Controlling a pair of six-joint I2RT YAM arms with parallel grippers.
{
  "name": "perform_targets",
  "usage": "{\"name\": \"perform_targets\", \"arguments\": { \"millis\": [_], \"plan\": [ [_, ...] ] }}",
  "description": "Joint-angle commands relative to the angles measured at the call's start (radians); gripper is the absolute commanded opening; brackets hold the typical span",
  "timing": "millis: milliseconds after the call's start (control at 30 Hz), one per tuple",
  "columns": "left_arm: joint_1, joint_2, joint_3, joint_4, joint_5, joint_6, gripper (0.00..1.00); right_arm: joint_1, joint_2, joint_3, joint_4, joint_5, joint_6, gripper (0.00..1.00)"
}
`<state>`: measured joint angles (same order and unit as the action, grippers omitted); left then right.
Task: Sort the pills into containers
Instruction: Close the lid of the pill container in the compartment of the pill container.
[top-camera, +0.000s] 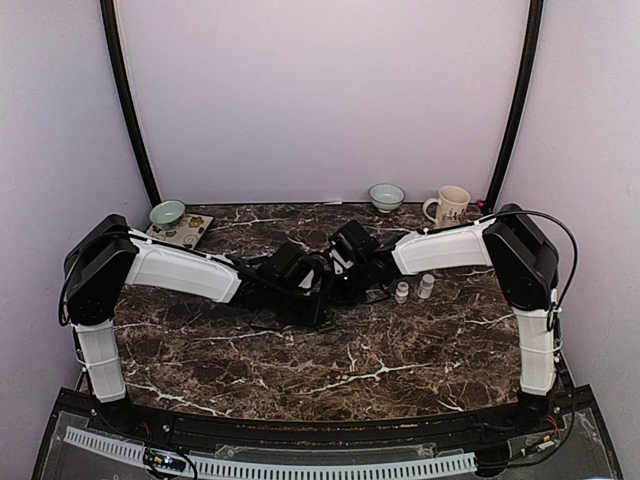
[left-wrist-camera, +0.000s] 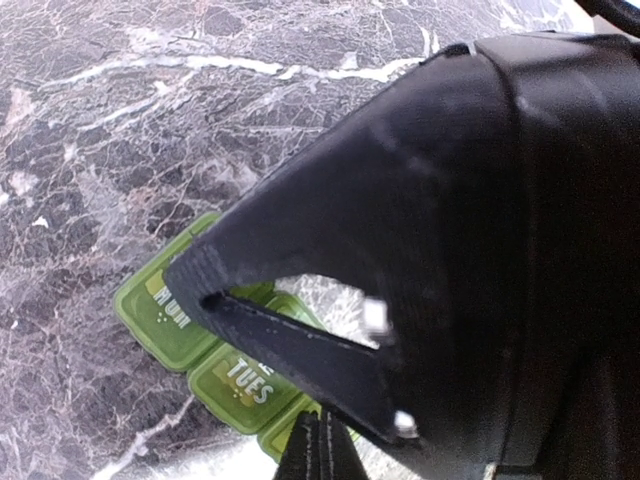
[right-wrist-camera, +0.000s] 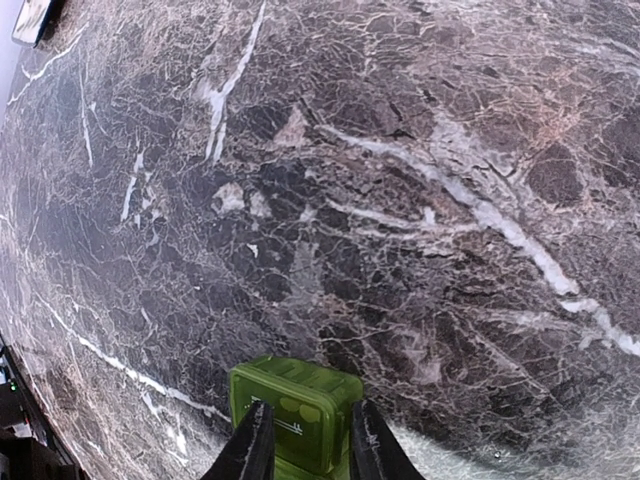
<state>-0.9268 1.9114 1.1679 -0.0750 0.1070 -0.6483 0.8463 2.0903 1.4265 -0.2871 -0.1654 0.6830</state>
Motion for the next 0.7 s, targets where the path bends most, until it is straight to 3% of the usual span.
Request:
{"name": "perform_targets", "arguments": {
  "millis": [0, 133, 333, 433, 667],
  "plan": [
    [-0.004, -0.004, -0.033, -0.028, -0.003, 0.014, 0.00, 0.002, 0.041, -0.042, -0.013, 0.008, 0.008, 0.29],
    [0.003, -0.023, -0.016, -0.033, -0.015, 0.017, 0.01, -0.018, 0.006, -0.044, 0.021, -0.001, 0.004, 0.39],
    [0.021, -0.046, 0.035, -0.064, -0.038, 0.032, 0.22, -0.053, -0.057, -0.093, 0.099, 0.003, -0.010, 0.52],
    [0.024, -0.052, 0.063, -0.081, -0.050, 0.043, 0.33, -0.067, -0.073, -0.092, 0.113, -0.004, -0.029, 0.52],
    [0.028, -0.067, 0.140, -0.142, -0.084, 0.077, 0.42, -0.089, -0.103, -0.071, 0.130, -0.003, -0.072, 0.53]
  ]
}}
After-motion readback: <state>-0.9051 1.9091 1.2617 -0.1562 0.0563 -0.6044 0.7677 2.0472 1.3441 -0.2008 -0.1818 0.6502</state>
